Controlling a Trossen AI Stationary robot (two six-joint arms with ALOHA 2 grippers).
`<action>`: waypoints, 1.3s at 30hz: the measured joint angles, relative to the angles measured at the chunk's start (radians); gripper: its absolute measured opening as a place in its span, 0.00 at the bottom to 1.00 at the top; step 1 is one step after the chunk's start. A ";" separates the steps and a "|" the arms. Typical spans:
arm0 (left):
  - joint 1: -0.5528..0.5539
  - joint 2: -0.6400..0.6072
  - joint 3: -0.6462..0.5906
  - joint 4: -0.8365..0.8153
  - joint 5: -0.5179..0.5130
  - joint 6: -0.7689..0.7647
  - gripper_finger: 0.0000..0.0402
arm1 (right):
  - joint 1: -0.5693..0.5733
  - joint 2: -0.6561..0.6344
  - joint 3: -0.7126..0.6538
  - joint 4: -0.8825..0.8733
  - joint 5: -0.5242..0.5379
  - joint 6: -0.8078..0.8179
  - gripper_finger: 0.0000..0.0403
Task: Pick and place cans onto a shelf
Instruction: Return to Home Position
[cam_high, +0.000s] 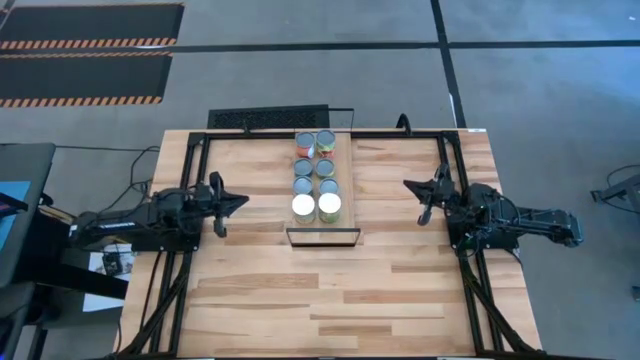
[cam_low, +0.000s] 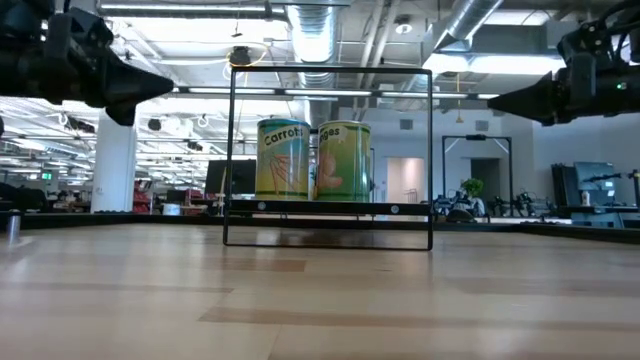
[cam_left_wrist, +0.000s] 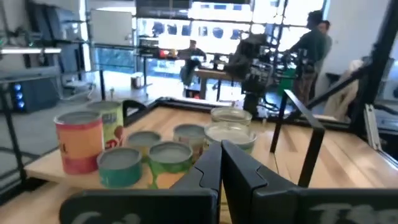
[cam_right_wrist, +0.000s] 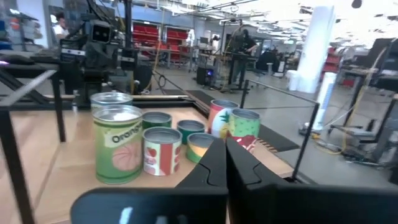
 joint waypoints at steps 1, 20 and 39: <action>0.012 0.003 0.001 -0.001 0.023 0.006 0.00 | -0.001 0.000 0.000 -0.002 0.005 -0.003 0.01; 0.212 0.040 -0.003 -0.006 0.121 -0.073 0.00 | -0.072 0.016 -0.001 -0.009 0.011 0.039 0.04; 0.212 0.040 -0.003 -0.009 0.091 -0.041 0.00 | -0.072 0.037 -0.002 -0.009 0.013 0.035 0.07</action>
